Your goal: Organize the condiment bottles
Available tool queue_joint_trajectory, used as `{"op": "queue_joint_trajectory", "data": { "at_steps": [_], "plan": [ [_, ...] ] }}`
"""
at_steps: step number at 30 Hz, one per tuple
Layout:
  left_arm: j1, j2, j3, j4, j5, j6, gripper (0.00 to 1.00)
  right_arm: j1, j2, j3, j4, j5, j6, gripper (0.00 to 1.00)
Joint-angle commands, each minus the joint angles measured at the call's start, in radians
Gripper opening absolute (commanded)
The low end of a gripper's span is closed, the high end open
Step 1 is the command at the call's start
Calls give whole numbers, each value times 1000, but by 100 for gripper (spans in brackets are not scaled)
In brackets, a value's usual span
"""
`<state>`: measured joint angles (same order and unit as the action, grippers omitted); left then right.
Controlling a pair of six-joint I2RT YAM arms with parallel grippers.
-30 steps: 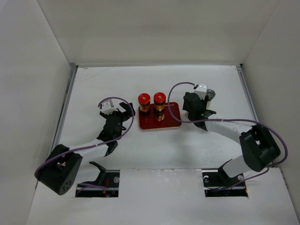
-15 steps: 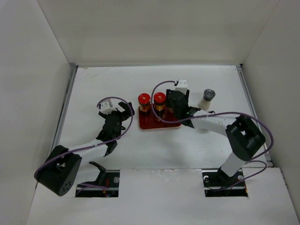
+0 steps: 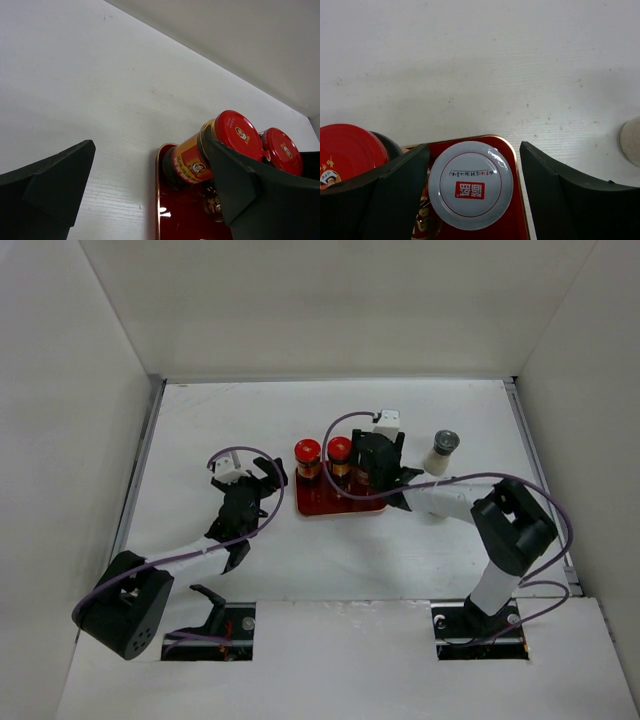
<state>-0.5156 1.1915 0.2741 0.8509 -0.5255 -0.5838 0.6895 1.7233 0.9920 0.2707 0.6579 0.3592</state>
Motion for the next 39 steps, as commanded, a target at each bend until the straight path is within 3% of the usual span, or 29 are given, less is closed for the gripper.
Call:
{"op": "queue_joint_trajectory", "data": {
  "at_steps": [1, 6, 8, 12, 14, 16, 18, 20, 23, 28, 34, 39],
  "plan": [
    [2, -18, -10, 46, 16, -10, 99, -14, -86, 21, 42, 32, 30, 81],
    [4, -10, -7, 51, 27, -11, 99, -37, -215, -81, 25, 89, 32, 78],
    [-1, -24, -12, 54, 24, -11, 99, -41, -293, -150, 41, 121, 35, 70],
    [-1, -17, -13, 63, 28, -14, 89, -40, -474, -229, -2, 178, -9, 36],
    [-13, -17, -10, 65, 35, -16, 79, -40, -546, -253, -62, 227, -26, 33],
    [-16, -13, -7, 66, 39, -16, 73, -44, -612, -277, -151, 314, -20, 40],
    [-14, -6, -7, 73, 39, -16, 71, -58, -665, -288, -250, 364, 3, 65],
    [-13, -13, -15, 76, 42, -21, 71, -72, -700, -296, -359, 371, 50, 83],
    [-13, -27, -21, 76, 36, -24, 74, -110, -715, -329, -487, 341, 170, 95],
    [-7, -12, -18, 74, 53, -42, 76, -187, -720, -394, -515, 191, 262, 100],
    [-7, -12, -19, 76, 64, -50, 79, -250, -700, -420, -432, 59, 248, 96],
    [-7, 2, -16, 77, 65, -51, 80, -264, -647, -420, -375, 45, 236, 88]
  ]
}}
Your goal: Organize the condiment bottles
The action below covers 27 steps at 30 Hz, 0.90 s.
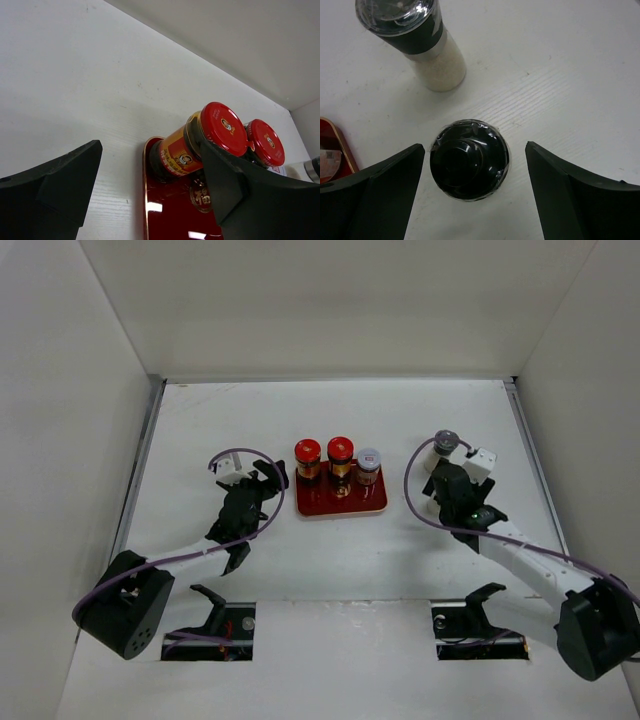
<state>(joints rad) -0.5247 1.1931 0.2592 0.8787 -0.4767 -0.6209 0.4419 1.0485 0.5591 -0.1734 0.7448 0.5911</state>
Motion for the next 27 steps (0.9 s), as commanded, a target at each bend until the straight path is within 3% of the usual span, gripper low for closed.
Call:
{"op": "queue_joint_trajectory", "data": {
  "at_steps": [1, 8, 11, 18, 23, 27],
  "plan": [
    [4, 0, -2, 49, 16, -14, 80, -18, 45, 21, 75, -54, 0, 85],
    [5, 5, 0, 48, 16, -14, 83, -13, 79, 51, 101, 0, -37, 56],
    [6, -18, -3, 39, 13, -16, 97, 83, 52, 82, 107, 100, -88, 51],
    [12, -12, -9, 36, -30, -16, 100, 373, 108, 260, 138, 154, -154, 48],
    [25, -10, -14, 31, -48, -16, 100, 510, 312, 402, 274, 62, -183, 48],
    [33, -40, -24, 28, -63, -16, 100, 548, 468, 498, 365, -2, -197, 47]
  ]
}}
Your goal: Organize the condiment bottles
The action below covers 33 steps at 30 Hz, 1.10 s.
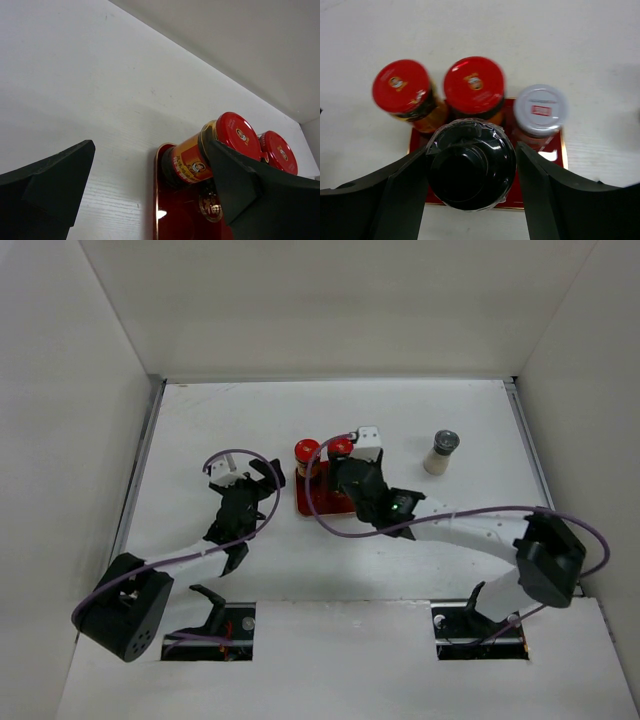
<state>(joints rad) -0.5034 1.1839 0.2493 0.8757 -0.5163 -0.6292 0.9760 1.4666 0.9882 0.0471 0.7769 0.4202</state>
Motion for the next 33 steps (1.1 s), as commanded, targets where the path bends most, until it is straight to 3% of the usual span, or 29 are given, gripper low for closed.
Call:
{"op": "queue_joint_trajectory", "data": {
  "at_steps": [1, 11, 15, 19, 22, 28, 30, 33],
  "plan": [
    [15, -29, -16, 29, -24, -7, 100, 22, 79, 88, 154, -51, -27, 47],
    [10, -20, -8, 34, 9, -9, 100, 42, 273, 142, 214, -125, -15, 51],
    [12, -15, -8, 34, 12, -10, 100, 52, 259, 118, 214, -122, 3, 67],
    [9, -36, -13, 32, 7, -10, 100, 52, 195, 98, 198, -114, -17, 90],
    [12, -23, -10, 29, 9, -10, 100, 39, 77, 40, 208, -99, -31, 96],
    [4, -14, -2, 29, 7, -9, 100, -166, -127, -83, 200, -61, -21, 97],
    [1, -15, -1, 28, 10, -9, 100, -281, -144, -102, 192, -7, -18, 94],
    [-2, -26, -5, 28, 4, -9, 100, -438, -120, -77, 151, 54, -72, 99]
  ]
}}
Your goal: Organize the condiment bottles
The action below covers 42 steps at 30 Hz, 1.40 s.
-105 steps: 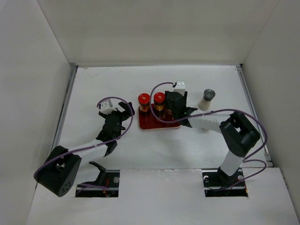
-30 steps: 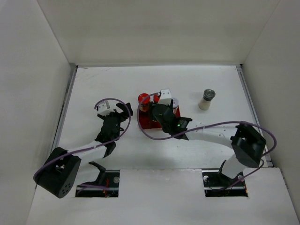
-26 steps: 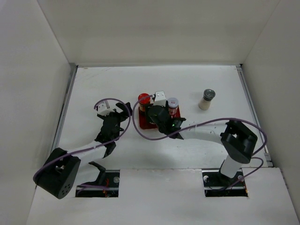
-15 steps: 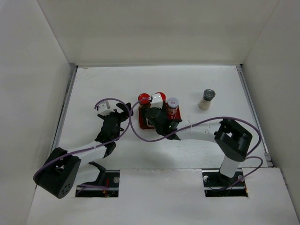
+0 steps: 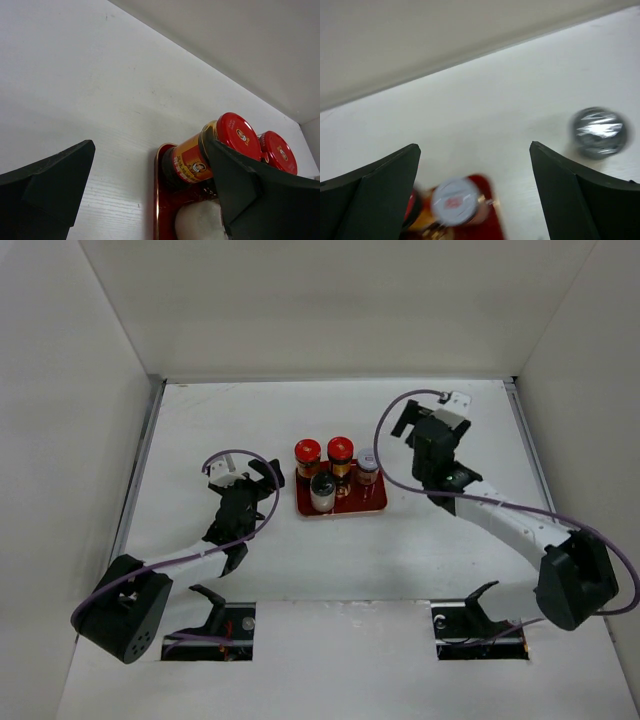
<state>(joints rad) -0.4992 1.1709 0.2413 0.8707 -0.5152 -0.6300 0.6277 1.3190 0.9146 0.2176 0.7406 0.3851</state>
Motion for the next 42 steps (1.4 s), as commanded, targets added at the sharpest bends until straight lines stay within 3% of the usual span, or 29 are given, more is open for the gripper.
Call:
{"op": "queue_joint_trajectory", "data": {
  "at_steps": [1, 5, 9, 17, 22, 30, 34, 42],
  "plan": [
    [-6, -10, 3, 36, 7, -8, 100, -130, 34, 6, -32, 111, -60, 100],
    [-6, -13, 3, 34, 11, -8, 100, -278, 112, 49, -46, 141, -124, 100],
    [-3, 4, 4, 36, 18, -10, 100, -340, 183, 70, -84, 19, -111, 100],
    [-11, 22, 13, 33, 18, -11, 100, -388, 215, 59, -57, -151, -45, 100],
    [-9, 22, 10, 44, 15, -10, 100, -392, 259, 75, -47, -181, -22, 100],
    [-6, 27, 16, 33, 23, -10, 100, -389, 227, 35, 20, -129, -23, 62],
    [-9, 2, 7, 37, 9, -7, 100, -304, 140, -23, 54, -43, -54, 58],
    [-5, 38, 16, 39, 0, -5, 100, -5, -102, -177, 3, 71, -83, 59]
  ]
}}
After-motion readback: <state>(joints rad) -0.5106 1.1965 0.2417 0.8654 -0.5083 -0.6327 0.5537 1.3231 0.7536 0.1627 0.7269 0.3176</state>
